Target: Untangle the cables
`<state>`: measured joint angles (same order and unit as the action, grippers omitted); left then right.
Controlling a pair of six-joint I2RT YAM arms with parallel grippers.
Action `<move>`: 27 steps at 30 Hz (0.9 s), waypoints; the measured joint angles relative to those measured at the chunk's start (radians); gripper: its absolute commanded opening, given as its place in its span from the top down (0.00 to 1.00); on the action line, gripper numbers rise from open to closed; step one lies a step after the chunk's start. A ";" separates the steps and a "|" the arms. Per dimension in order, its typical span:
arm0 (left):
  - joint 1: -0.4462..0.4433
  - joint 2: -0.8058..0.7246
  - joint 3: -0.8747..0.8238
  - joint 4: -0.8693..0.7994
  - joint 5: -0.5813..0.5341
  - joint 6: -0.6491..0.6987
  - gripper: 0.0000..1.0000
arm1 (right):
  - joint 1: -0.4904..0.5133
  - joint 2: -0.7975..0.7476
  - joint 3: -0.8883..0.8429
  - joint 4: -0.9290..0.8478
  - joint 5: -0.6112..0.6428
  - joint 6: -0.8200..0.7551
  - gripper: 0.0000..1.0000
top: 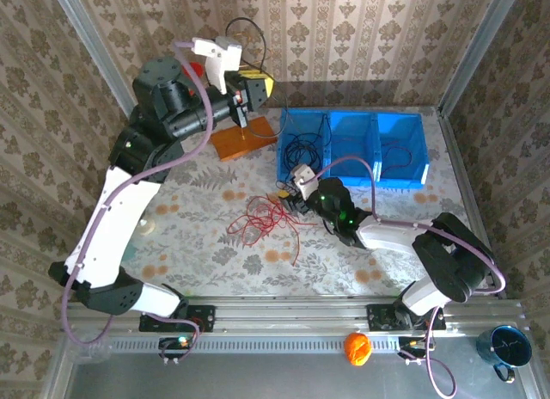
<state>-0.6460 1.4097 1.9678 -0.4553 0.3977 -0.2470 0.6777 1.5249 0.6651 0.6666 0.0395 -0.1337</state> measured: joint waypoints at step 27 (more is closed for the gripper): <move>0.076 0.327 0.183 0.028 -0.019 0.033 1.00 | 0.031 -0.555 -0.383 -0.331 0.003 0.535 0.98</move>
<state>-0.5697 1.7367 2.1509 -0.4274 0.3782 -0.2138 0.7082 0.9695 0.2825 0.3355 0.0422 0.4011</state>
